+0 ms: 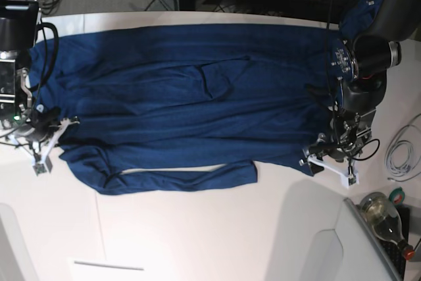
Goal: Layout the t-shirt on the table in an organized manner, then fold the t-shirt properly
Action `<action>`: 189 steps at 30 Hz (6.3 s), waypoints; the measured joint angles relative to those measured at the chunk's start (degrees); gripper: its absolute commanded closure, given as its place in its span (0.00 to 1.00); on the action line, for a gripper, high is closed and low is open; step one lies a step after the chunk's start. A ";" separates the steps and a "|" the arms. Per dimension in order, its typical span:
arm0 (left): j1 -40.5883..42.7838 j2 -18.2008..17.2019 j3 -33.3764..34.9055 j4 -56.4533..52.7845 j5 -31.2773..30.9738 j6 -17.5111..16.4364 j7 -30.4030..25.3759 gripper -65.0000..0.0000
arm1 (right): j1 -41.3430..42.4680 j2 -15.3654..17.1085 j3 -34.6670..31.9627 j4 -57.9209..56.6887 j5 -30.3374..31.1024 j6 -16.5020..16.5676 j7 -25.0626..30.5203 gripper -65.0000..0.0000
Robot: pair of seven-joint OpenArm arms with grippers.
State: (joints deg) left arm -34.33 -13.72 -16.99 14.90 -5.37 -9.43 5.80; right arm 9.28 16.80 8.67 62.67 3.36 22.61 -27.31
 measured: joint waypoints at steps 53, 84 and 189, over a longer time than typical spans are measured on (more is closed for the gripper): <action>12.92 2.34 15.78 33.46 -0.83 -1.66 29.14 1.00 | -0.11 0.00 -0.17 0.00 0.26 0.02 0.07 1.00; 23.08 1.46 3.80 60.04 -0.04 -0.83 41.09 0.75 | -1.36 -0.17 0.00 0.00 0.04 0.00 -0.04 1.00; 14.49 0.52 6.49 40.54 -0.44 -1.05 26.16 1.00 | -10.36 -0.48 6.34 1.68 0.48 -0.02 -1.22 0.99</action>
State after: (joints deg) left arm -19.84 -13.19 -10.50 55.44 -5.80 -10.48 31.97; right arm -1.08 16.32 15.00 64.36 3.84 22.59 -28.53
